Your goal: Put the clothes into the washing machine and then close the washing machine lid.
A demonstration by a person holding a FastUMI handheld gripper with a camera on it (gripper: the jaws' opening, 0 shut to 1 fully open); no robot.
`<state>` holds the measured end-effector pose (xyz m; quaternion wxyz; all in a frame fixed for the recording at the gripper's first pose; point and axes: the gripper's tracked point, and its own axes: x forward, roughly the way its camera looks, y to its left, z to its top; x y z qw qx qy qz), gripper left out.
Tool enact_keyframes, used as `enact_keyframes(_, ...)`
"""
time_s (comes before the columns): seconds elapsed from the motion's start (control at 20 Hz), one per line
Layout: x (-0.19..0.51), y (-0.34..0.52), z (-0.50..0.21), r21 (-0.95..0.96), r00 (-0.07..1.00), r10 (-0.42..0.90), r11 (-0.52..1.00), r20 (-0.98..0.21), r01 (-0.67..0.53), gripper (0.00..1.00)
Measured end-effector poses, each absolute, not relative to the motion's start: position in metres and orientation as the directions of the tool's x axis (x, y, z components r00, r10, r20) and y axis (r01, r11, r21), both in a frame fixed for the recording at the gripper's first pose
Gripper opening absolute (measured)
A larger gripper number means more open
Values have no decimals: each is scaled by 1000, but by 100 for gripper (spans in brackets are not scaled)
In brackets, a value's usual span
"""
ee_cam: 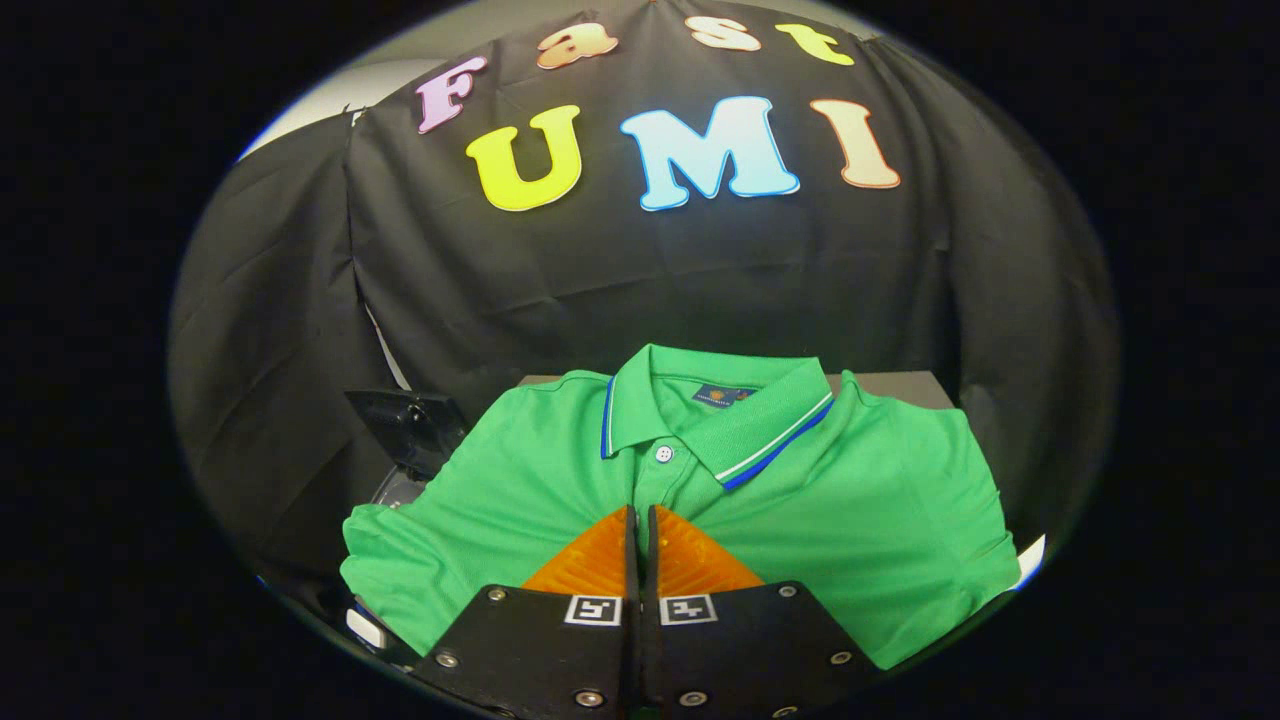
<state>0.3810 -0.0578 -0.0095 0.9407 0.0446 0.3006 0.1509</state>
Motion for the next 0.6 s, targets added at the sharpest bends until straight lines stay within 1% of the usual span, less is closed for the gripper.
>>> enact_keyframes(0.2, 380, -54, 10, 169, 814, 312, 950, -490, -263, 0)
enact_keyframes(0.45, 379, -44, 54, 272, 867, 343, 928, -362, -253, 0)
enact_keyframes(0.6, 364, -24, 82, 314, 880, 375, 906, -291, -283, 0)
